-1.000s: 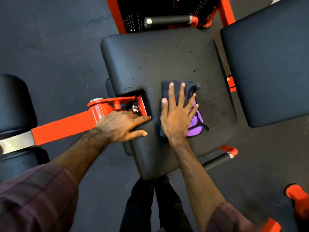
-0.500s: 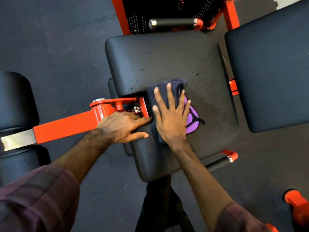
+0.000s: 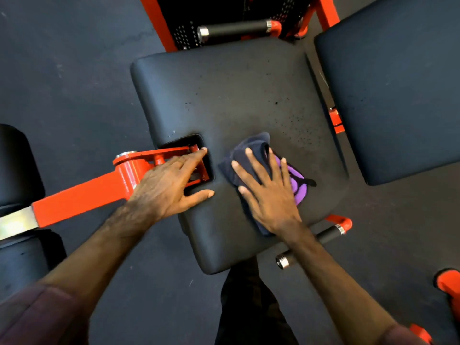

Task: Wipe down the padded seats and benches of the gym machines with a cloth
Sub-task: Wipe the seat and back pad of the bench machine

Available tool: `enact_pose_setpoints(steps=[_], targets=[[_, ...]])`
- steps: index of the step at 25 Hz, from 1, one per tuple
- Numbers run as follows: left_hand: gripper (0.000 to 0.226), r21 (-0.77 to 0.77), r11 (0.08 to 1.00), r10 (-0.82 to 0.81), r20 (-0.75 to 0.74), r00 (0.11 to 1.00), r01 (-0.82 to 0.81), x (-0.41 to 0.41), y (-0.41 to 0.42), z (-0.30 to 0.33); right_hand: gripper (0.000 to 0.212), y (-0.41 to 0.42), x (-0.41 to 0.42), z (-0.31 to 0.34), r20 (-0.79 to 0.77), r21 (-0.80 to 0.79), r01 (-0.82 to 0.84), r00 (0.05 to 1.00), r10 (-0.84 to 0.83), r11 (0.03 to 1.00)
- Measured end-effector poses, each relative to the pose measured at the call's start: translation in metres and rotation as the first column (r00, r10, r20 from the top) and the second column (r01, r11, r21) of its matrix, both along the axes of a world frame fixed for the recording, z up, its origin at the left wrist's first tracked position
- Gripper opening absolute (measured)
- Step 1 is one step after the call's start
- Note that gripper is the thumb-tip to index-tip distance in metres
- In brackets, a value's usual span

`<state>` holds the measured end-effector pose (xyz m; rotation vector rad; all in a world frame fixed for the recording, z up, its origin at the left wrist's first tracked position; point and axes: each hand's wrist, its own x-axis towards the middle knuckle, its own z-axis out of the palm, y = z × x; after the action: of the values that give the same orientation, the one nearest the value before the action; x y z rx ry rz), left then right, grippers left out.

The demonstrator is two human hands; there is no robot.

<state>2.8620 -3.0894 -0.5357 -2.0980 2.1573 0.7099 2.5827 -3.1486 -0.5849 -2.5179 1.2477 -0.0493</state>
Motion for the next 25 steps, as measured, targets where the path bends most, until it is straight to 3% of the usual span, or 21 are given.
enact_pose_setpoints(steps=[1,3,5,6,8,11,13,15,17,18,22,23,25], targets=[[0.096,-0.023,1.0,0.023,0.031,0.999,-0.022,-0.008,0.001,-0.002,0.057,-0.001,-0.025,-0.004,-0.011,0.017,0.027,1.0,-0.027,0.999],[0.094,-0.037,0.999,0.009,0.109,0.994,-0.005,-0.018,0.009,-0.006,0.058,-0.017,-0.042,-0.011,-0.026,0.086,0.276,0.961,-0.275,0.957],[0.092,-0.044,0.998,-0.032,0.142,0.989,0.038,-0.019,0.012,-0.01,0.058,-0.042,-0.019,-0.014,-0.042,0.11,0.498,0.867,-0.497,0.86],[0.092,-0.046,0.997,-0.051,0.155,0.987,0.059,-0.018,0.012,-0.01,0.058,-0.051,-0.006,-0.013,-0.046,0.12,0.534,0.845,-0.533,0.837],[0.092,-0.062,0.995,-0.063,0.191,0.98,0.076,-0.018,0.011,-0.011,0.058,-0.053,0.0,-0.012,-0.016,0.114,0.463,0.885,-0.465,0.879],[0.092,-0.046,0.997,-0.047,0.22,0.974,0.059,-0.023,0.009,-0.011,0.056,-0.02,-0.057,-0.017,0.012,0.073,0.235,0.971,-0.237,0.969],[0.091,-0.057,0.996,-0.052,0.251,0.967,0.068,-0.025,0.008,-0.012,0.057,-0.023,-0.09,-0.024,-0.032,0.092,0.392,0.92,-0.39,0.916],[0.09,-0.062,0.994,-0.071,0.29,0.954,0.092,-0.026,0.007,-0.014,0.059,-0.053,-0.082,-0.031,-0.057,0.12,0.614,0.788,-0.612,0.78],[0.089,-0.049,0.992,-0.093,0.312,0.946,0.113,-0.028,0.008,-0.017,0.059,-0.084,-0.053,-0.034,-0.068,0.186,0.718,0.69,-0.721,0.67],[0.089,-0.046,0.992,-0.098,0.316,0.944,0.118,-0.028,0.009,-0.016,0.059,-0.09,-0.042,-0.033,-0.073,0.197,0.711,0.697,-0.713,0.675],[0.089,-0.04,0.993,-0.092,0.283,0.955,0.108,-0.028,0.009,-0.014,0.058,-0.045,-0.078,-0.029,-0.048,0.097,0.417,0.909,-0.414,0.904],[0.09,-0.032,0.994,-0.096,0.262,0.96,0.108,-0.026,0.009,-0.014,0.058,-0.039,-0.094,-0.03,-0.065,0.103,0.415,0.91,-0.41,0.904],[0.092,-0.001,0.992,-0.127,0.197,0.972,0.13,-0.015,0.004,-0.011,0.06,-0.059,-0.101,-0.036,-0.099,0.115,0.569,0.822,-0.56,0.815]])
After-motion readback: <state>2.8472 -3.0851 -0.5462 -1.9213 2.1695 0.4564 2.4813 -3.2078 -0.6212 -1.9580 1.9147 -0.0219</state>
